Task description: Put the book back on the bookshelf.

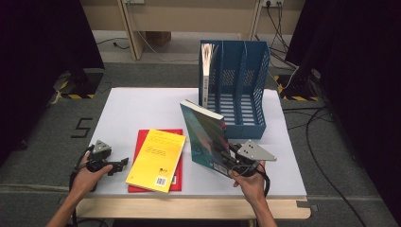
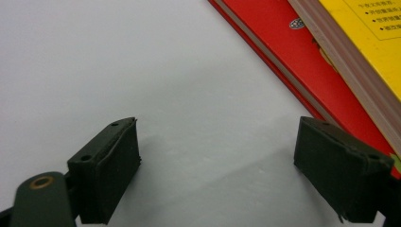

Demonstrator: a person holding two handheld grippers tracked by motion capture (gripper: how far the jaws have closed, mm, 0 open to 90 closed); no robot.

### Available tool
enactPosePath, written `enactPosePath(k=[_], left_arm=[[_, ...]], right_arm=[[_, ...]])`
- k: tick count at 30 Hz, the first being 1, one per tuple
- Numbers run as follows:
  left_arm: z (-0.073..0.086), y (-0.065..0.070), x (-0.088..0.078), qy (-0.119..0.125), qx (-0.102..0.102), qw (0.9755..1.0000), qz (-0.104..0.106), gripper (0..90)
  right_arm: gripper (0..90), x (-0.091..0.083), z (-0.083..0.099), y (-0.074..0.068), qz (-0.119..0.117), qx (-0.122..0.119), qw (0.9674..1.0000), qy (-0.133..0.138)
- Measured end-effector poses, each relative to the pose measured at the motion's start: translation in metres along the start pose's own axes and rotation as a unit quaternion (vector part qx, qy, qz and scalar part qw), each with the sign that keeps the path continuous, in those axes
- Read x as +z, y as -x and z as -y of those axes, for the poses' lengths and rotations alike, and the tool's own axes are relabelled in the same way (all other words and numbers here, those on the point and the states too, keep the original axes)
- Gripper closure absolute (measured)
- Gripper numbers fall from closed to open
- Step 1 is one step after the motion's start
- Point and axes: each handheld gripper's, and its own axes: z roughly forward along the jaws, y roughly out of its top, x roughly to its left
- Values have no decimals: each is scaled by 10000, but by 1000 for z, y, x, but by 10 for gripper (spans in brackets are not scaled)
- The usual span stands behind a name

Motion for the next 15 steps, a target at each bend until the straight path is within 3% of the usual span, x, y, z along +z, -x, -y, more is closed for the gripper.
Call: enactPosePath(k=[15], left_arm=[[1, 1, 0, 16, 33, 10000, -24, 141]], right_arm=[[730, -20, 18, 2, 177, 21, 9996, -215]])
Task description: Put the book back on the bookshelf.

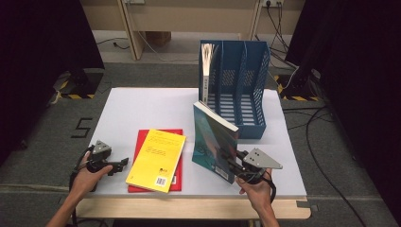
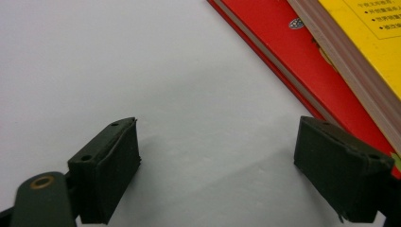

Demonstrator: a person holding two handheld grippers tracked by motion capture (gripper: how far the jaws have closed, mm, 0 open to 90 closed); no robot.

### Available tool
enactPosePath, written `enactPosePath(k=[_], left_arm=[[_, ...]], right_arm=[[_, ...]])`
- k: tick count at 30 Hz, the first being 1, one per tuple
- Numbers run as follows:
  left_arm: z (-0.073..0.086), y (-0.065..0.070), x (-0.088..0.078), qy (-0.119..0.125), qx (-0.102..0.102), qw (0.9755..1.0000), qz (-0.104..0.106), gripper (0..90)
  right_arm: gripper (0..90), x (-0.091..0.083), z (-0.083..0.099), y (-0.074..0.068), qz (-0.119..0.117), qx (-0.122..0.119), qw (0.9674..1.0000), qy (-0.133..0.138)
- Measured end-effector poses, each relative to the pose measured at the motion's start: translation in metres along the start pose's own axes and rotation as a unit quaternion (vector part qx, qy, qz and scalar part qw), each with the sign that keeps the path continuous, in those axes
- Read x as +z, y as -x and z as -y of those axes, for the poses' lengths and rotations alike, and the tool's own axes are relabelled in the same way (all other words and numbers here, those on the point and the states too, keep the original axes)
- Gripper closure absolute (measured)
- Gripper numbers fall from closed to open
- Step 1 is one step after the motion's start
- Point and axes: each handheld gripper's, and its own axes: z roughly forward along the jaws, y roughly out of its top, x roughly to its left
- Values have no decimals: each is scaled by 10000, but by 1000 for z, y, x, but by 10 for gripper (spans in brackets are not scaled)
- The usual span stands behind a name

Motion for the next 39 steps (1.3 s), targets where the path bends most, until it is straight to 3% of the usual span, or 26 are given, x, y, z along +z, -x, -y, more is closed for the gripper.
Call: enactPosePath(k=[9, 19, 30, 39], left_arm=[[0, 0, 0, 3, 5, 10000, -6, 141], [0, 0, 0, -2, -1, 10000, 2, 138], [0, 0, 0, -2, 3, 10000, -1, 138], [0, 1, 0, 12, 5, 10000, -13, 139]], right_arm=[[723, -8, 6, -5, 8, -410, 9991, -131], [711, -4, 0, -7, -82, -300, 9995, 107], [708, 10, -2, -7, -217, 118, 9991, 354], [708, 12, -1, -4, -196, 198, 9988, 414]])
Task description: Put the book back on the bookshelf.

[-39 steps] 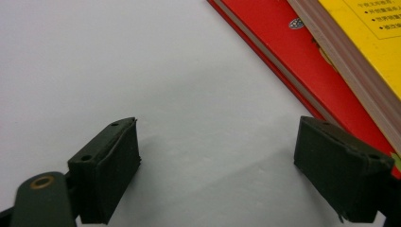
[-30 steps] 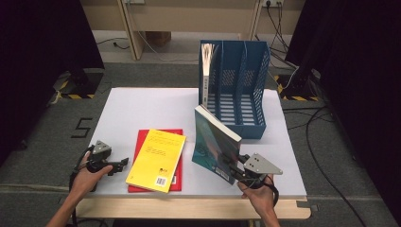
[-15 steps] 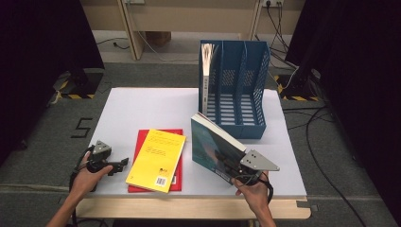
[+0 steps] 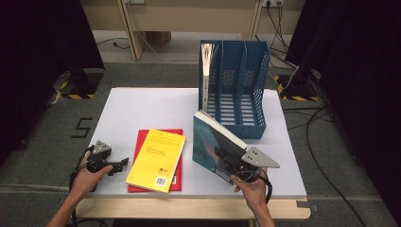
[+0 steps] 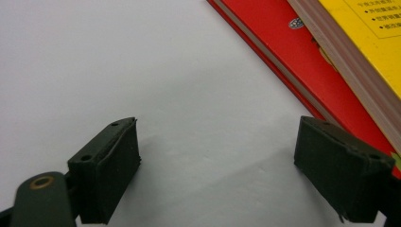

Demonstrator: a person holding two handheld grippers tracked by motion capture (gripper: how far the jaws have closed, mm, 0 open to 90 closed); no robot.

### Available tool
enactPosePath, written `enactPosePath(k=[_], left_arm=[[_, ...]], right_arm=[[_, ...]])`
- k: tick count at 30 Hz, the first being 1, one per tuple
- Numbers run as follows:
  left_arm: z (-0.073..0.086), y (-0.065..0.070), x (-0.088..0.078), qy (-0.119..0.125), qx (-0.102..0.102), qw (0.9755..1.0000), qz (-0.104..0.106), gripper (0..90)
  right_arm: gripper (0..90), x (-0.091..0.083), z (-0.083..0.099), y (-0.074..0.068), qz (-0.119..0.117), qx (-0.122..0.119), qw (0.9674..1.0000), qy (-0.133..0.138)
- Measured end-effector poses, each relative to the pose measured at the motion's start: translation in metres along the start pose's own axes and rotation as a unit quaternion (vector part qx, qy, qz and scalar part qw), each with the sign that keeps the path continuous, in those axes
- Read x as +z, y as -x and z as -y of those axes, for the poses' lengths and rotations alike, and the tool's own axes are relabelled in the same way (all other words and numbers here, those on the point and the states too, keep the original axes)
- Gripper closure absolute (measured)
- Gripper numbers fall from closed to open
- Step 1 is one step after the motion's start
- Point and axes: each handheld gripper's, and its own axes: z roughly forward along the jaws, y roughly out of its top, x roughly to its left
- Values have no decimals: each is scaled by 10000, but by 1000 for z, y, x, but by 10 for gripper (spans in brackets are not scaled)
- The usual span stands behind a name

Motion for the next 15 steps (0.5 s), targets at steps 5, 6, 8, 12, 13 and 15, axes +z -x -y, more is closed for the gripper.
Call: enactPosePath(k=[5, 6, 8, 12, 13, 15], left_arm=[[0, 0, 0, 0, 2, 10000, 1, 140], [0, 0, 0, 1, 1, 10000, 1, 139], [0, 0, 0, -3, -4, 10000, 5, 139], [0, 0, 0, 1, -5, 10000, 5, 139], [0, 0, 0, -4, -4, 10000, 8, 139], [0, 0, 0, -1, -7, 10000, 7, 138]], right_arm=[[715, 0, 1, 0, -88, 49, 9999, 10], [718, 0, 1, 0, -109, 88, 9999, 20], [721, 0, 1, 2, -169, 184, 9997, 57], [728, 1, -1, 2, -186, 141, 9997, 96], [730, 1, -1, 2, -185, 174, 9996, 122], [736, 2, -2, 0, -174, 163, 9996, 149]])
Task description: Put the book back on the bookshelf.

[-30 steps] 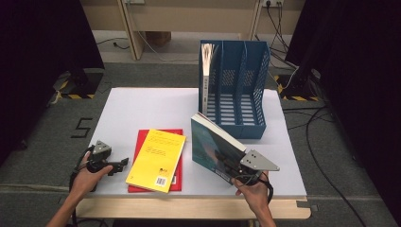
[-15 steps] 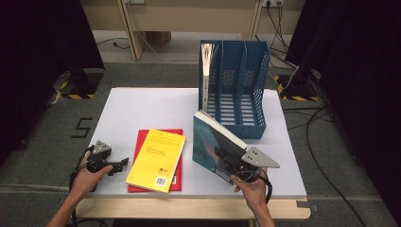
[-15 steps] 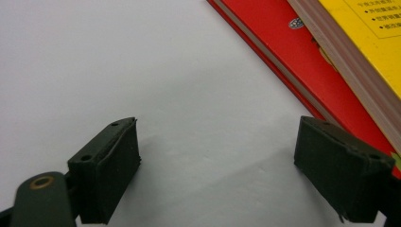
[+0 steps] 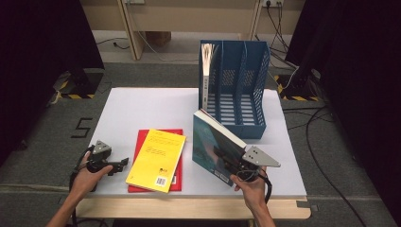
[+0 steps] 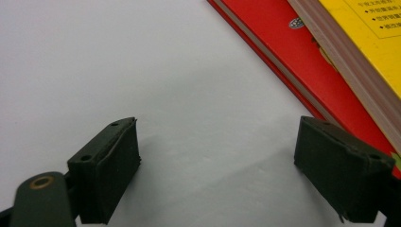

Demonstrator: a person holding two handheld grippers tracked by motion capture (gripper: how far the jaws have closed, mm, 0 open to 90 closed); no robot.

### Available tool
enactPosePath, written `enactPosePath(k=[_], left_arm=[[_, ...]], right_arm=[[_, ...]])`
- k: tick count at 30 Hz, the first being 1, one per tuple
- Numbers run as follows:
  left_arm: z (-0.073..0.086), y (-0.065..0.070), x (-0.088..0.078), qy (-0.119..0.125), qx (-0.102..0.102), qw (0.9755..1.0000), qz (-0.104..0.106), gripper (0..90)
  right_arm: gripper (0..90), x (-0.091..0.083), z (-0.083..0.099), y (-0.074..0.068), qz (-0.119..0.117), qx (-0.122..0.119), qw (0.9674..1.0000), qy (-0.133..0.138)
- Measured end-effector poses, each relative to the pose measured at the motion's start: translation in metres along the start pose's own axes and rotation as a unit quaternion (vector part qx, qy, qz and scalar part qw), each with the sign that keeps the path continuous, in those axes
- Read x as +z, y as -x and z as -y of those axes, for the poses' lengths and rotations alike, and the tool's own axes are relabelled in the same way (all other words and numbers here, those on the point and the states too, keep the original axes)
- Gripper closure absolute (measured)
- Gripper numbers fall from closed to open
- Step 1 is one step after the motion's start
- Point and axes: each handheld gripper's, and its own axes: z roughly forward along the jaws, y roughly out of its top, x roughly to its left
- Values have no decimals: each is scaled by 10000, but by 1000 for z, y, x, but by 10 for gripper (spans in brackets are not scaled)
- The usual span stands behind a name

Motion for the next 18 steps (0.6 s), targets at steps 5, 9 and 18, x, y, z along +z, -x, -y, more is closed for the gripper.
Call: enactPosePath(k=[5, 9, 18], left_arm=[[0, 0, 0, -1, 2, 10000, 1, 139], [0, 0, 0, 4, 7, 10000, -6, 140], [0, -2, 0, -17, -40, 10000, 77, 134]], right_arm=[[741, 3, -4, -2, -46, 84, 10000, 23], [741, 5, -7, -4, -74, 227, 9997, 2], [742, 0, -12, -1, 102, 333, 9994, -20]])
